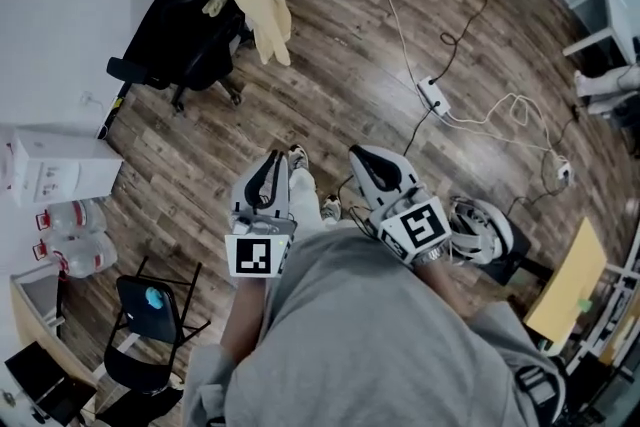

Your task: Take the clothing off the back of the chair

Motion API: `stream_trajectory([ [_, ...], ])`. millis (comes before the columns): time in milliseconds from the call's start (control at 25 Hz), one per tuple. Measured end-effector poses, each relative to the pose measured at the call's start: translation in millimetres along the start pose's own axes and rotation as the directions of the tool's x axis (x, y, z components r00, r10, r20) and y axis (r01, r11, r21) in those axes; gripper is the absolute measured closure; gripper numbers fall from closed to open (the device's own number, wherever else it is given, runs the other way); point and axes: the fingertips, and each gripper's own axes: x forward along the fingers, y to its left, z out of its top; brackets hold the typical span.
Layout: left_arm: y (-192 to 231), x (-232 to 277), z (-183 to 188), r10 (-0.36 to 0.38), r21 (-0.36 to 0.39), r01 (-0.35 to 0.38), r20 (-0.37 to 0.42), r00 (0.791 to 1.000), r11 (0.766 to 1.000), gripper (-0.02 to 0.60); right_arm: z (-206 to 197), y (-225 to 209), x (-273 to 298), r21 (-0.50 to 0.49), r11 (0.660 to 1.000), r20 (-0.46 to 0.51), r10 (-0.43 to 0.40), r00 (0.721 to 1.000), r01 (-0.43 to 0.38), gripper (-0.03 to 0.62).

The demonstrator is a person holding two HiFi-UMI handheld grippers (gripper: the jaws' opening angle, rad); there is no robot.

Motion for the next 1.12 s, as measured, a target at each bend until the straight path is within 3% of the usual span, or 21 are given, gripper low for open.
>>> stream_trajectory([
  [560, 73.5, 116.6, -4.5, -0.086, -0.008, 0.086, -0.048, 0.995, 0.996, 0.487, 41.1, -71.0, 88.1, -0.021, 0.995, -0.015, -0.097, 0.995, 0.097, 0.559],
  [920, 112.6, 164.1, -15.0, -0.126, -0.025, 0.125, -0.070, 0.990, 0.992, 0.445, 53.4, -87.7, 139.9, -0.014, 0.992, -0.027, -0.126, 0.992, 0.125, 0.559],
  [1120, 133.5, 177.7, -31.0, -0.152, 0.017, 0.154, -0.079, 0.985, 0.988, 0.420, 59.5, -88.2, 167.2, -0.018, 0.991, -0.022, -0.133, 0.991, 0.133, 0.559],
])
